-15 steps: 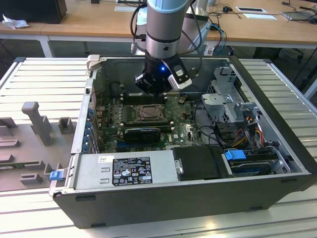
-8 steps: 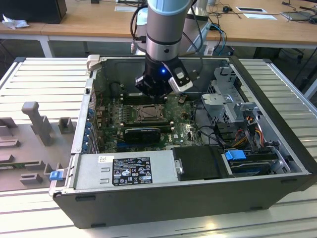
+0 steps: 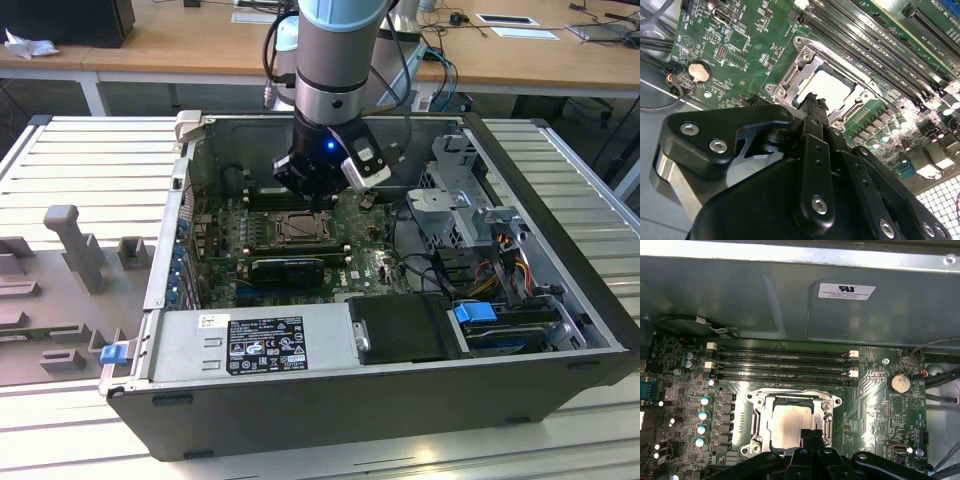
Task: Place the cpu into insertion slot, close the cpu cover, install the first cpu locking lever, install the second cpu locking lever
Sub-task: 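Install the second cpu locking lever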
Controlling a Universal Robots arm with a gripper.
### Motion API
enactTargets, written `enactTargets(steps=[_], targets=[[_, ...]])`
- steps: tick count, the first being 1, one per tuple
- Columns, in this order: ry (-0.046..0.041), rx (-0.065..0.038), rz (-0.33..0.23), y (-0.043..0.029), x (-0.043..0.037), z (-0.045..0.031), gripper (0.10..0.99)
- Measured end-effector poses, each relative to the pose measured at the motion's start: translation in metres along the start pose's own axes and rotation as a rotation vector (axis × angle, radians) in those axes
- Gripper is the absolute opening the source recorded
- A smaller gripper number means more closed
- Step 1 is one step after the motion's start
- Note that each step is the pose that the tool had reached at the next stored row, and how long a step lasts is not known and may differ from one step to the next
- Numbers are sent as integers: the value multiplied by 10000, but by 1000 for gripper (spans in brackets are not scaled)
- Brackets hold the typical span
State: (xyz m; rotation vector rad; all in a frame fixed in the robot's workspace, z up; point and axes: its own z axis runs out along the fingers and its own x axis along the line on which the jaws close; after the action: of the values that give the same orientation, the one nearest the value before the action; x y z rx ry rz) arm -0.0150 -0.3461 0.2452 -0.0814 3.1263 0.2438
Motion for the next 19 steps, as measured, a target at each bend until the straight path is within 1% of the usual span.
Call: enactTargets(steps=[5,19], targets=[[1,1,-2,-22,0,-12,106],[1,2,0,-131,6,-29,106]])
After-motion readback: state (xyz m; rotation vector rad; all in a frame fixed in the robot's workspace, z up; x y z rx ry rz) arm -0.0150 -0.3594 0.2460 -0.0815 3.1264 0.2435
